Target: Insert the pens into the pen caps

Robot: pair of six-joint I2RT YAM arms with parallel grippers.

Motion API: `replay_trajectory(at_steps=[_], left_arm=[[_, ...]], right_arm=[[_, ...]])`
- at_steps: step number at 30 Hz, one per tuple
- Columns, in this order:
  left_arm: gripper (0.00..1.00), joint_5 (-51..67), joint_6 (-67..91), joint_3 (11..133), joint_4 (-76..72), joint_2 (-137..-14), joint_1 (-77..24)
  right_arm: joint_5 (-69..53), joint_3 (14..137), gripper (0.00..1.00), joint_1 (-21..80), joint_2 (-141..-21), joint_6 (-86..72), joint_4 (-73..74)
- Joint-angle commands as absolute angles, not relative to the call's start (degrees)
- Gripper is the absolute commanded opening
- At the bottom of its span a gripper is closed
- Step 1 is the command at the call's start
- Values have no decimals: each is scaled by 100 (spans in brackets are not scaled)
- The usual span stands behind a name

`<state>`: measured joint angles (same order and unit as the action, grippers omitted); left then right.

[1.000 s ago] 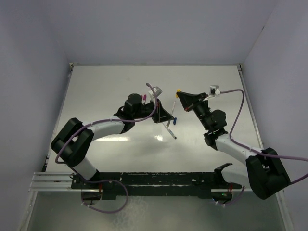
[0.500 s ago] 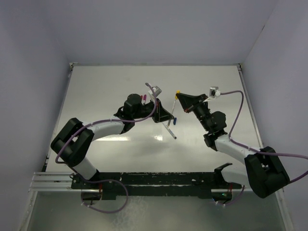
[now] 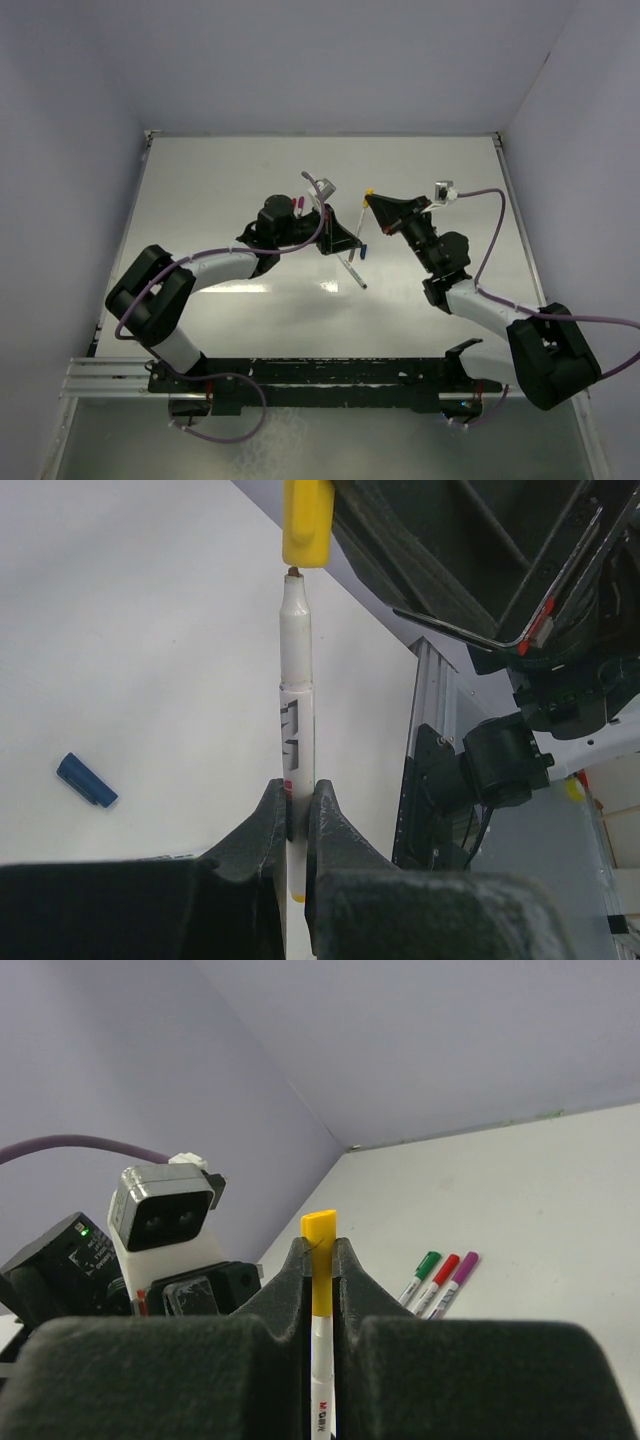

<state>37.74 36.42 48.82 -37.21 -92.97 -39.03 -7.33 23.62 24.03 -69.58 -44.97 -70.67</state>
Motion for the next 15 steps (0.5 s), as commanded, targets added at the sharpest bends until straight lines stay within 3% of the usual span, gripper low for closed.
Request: replay_trajectory(at_steps=[1, 15], left_arm=[[0, 3842, 3672, 4857, -4121, -9153, -3883], [0, 3716, 3659, 4840, -4221, -9130, -3876]], right_arm=[[-905, 2356, 0, 2417, -7013, -4569, -7502], [-1166, 2358, 0, 2459, -7147, -4632, -7502]])
